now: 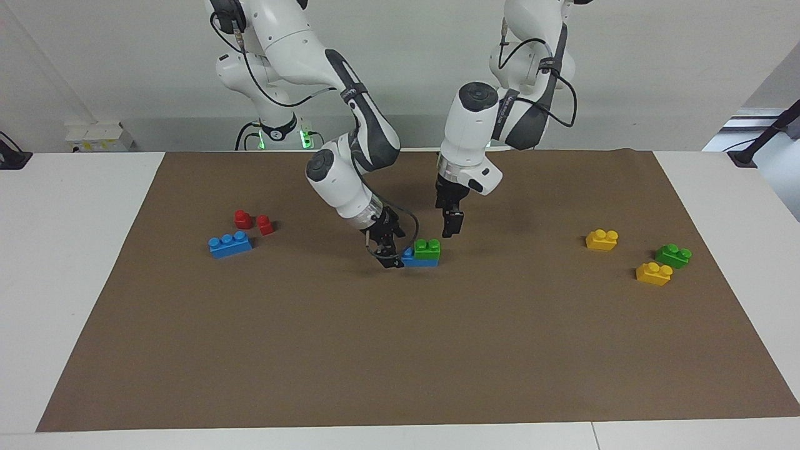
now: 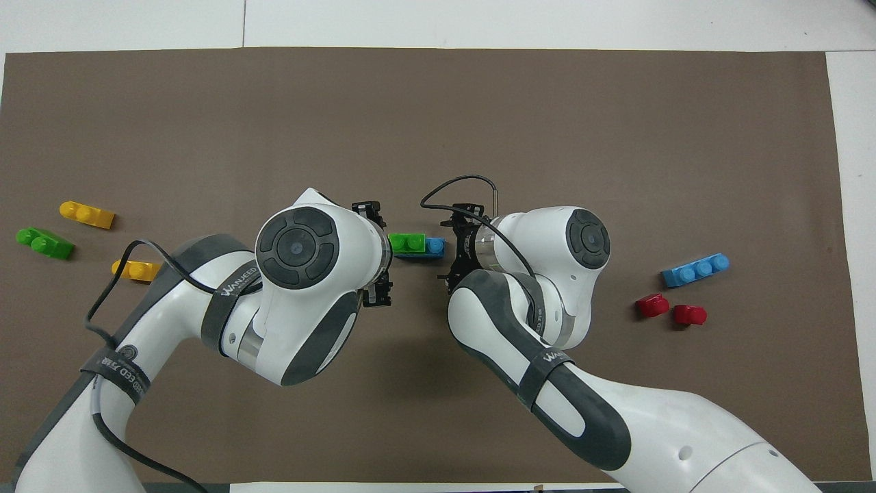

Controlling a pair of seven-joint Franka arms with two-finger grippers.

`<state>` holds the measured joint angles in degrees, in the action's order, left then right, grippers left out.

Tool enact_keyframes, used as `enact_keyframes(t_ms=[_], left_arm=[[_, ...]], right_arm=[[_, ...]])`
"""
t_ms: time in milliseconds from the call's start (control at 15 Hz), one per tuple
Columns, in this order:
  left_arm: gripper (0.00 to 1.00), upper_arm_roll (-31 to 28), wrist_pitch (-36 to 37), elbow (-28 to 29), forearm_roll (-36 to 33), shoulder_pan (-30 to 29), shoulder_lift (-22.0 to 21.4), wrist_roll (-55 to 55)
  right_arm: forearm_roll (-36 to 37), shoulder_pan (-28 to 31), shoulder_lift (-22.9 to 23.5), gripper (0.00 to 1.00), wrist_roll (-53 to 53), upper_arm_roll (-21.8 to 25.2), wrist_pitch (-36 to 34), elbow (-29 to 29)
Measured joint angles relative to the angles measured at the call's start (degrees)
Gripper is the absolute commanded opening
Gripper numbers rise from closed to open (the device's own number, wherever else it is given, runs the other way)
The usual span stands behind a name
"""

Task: Remove green block with left arm and hold with right
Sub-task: 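Lower the left gripper onto green while the right gripper lowers onto blue, then close the left gripper on green while the right gripper closes on blue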

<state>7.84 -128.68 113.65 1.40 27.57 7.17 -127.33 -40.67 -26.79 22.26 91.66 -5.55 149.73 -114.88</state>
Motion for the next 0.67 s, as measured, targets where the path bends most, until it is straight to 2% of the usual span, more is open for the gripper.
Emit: enact_keyframes(t_ms=[133,200,267,400,467,667], left_arm=[[1.00,-0.03,-0.12,-0.48,0.00,0.00,0.54,-0.70],[1.00,-0.06,-0.14,-0.90,0.00,0.00,1.00,-0.90],[1.00,-0.07,-0.15,-1.25,0.00,0.00,1.53,-0.99],[1.00,-0.07,-0.22,-1.99,-0.04,0.01,2.82,-1.07],[1.00,-0.07,-0.25,-2.71,-0.19,0.01,3.76,-1.22],[1.00,-0.08,-0.35,-5.21,-1.14,0.23,7.20,-1.86]], right_arm=[[0.00,-0.75,0.81,0.97,-0.05,-0.01,1.42,0.01],[0.00,-1.15,1.12,0.89,-0.05,-0.01,2.04,0.01],[0.00,-1.42,1.31,0.71,-0.05,-0.01,2.29,0.01],[0.00,-1.56,1.43,0.12,-0.06,0.00,2.31,0.01],[0.00,-1.56,1.43,0.00,-0.07,0.03,2.32,0.01],[0.00,-1.53,1.40,0.00,-0.08,0.10,2.32,0.05]])
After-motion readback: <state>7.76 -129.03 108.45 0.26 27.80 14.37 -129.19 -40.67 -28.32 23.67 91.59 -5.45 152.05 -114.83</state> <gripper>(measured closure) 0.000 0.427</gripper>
